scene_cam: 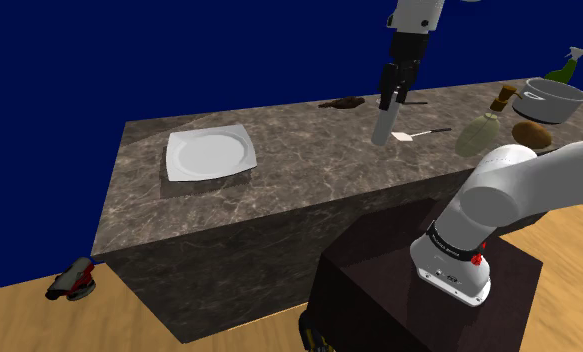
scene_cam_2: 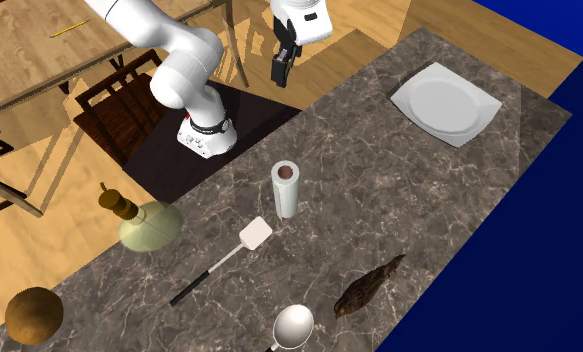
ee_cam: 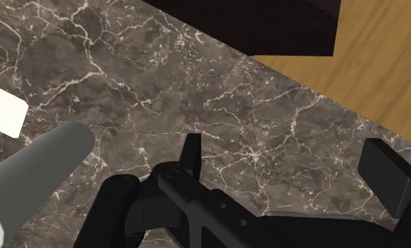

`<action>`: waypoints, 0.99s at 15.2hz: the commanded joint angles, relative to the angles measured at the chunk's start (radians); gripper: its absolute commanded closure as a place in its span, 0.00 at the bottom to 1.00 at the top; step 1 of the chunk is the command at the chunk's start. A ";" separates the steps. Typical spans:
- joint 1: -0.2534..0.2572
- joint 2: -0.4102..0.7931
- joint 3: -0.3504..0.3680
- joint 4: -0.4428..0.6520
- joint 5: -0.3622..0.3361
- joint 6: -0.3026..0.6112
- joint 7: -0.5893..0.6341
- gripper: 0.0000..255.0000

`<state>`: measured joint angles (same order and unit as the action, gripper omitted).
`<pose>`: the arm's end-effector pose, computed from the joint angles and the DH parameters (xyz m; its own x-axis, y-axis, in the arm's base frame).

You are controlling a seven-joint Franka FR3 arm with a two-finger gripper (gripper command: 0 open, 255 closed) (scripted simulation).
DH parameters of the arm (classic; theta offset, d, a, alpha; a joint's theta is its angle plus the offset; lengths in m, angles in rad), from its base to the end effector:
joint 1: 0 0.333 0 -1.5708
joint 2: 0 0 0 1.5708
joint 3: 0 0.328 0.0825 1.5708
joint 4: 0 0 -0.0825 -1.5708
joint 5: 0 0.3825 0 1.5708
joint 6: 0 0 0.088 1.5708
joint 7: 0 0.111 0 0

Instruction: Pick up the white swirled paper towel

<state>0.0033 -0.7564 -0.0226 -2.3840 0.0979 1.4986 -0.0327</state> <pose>0.2946 0.0039 0.5681 0.9918 0.0285 -0.1245 0.0138 -0.9930 -0.1171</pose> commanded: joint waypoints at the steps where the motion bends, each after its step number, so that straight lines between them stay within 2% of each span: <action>1: 0.000 0.000 0.000 0.000 0.000 0.000 0.000 0.00; 15: -0.182 0.249 -0.133 0.101 -0.162 0.255 0.052 0.00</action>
<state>-0.1670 -0.5317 -0.1453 -2.3002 -0.0548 1.7368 0.0138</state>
